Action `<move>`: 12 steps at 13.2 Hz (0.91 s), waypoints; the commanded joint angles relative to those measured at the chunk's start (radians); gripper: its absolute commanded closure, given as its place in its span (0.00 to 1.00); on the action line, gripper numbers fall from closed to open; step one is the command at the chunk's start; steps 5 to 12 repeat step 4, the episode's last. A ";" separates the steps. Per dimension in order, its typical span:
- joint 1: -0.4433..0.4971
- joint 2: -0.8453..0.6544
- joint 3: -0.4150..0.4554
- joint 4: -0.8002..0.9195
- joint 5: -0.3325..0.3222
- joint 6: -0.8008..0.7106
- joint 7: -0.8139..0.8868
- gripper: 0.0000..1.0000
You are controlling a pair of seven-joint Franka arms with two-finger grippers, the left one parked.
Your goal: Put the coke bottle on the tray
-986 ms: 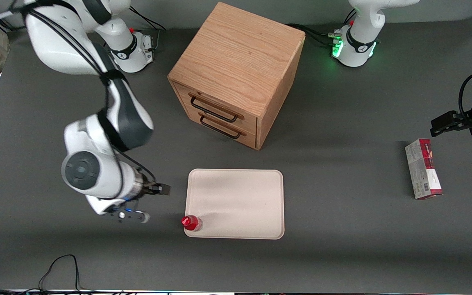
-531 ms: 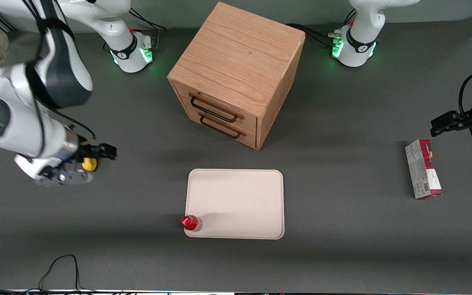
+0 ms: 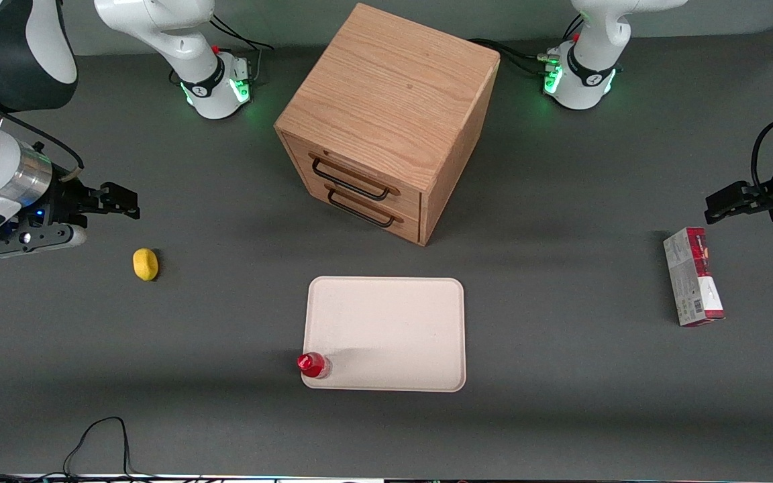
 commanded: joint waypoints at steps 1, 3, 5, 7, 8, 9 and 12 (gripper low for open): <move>0.002 -0.007 -0.009 0.016 0.021 -0.025 -0.017 0.00; 0.004 -0.005 -0.014 0.033 0.021 -0.026 -0.023 0.00; 0.011 -0.005 -0.023 0.031 0.021 -0.026 -0.026 0.00; 0.011 -0.005 -0.023 0.031 0.021 -0.026 -0.026 0.00; 0.011 -0.005 -0.023 0.031 0.021 -0.026 -0.026 0.00; 0.011 -0.005 -0.023 0.031 0.021 -0.026 -0.026 0.00; 0.011 -0.005 -0.023 0.031 0.021 -0.026 -0.026 0.00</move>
